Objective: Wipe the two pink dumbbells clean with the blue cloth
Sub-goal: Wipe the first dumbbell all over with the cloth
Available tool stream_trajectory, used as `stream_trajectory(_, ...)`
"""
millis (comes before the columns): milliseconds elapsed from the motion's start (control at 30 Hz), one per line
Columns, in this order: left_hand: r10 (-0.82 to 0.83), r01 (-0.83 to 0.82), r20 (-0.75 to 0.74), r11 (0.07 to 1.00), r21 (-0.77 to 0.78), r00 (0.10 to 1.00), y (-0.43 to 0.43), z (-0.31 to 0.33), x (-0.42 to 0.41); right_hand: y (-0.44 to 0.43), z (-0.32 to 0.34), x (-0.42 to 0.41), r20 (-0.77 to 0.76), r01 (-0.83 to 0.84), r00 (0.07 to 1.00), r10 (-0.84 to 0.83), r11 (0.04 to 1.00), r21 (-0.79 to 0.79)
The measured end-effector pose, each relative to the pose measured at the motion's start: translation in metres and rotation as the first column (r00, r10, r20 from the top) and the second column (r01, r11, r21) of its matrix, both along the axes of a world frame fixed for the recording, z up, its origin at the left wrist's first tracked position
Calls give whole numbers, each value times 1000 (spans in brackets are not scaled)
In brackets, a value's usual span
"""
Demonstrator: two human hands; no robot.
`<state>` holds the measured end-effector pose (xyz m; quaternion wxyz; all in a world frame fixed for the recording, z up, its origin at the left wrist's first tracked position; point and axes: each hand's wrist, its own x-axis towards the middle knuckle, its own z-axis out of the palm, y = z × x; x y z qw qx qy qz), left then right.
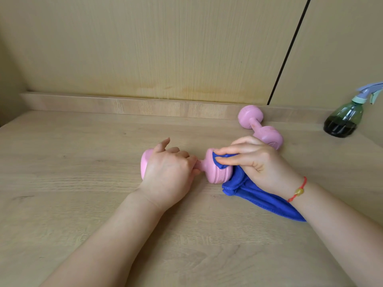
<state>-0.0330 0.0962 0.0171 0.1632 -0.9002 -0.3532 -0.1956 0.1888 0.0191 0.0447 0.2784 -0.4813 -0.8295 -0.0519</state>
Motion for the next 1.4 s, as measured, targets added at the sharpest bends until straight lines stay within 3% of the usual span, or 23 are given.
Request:
stream_trajectory(367, -11, 12, -9, 1000, 23, 1000, 0, 0, 1, 21, -14, -24, -130, 338, 936, -326, 937, 85)
stream_trajectory(600, -3, 3, 2, 999, 50, 1000, 0, -2, 0, 2, -19, -27, -74, 154, 987, -143, 974, 165)
stream_trajectory(900, 3, -2, -9, 999, 53, 1000, 1, -1, 0, 14, -13, -25, -151, 369, 923, -354, 926, 86)
stream_trajectory(1067, 1, -1, 2, 999, 40, 1000, 1, -1, -1, 12, -14, -34, -82, 278, 960, -269, 951, 138)
stream_trajectory(1200, 8, -9, 17, 999, 35, 1000, 1, -1, 0, -5, -18, -15, -112, 213, 973, -199, 968, 133)
stream_trajectory(1400, -3, 2, 27, 999, 36, 1000, 0, -1, 0, 8, -15, -24, -126, 379, 923, -363, 914, 145)
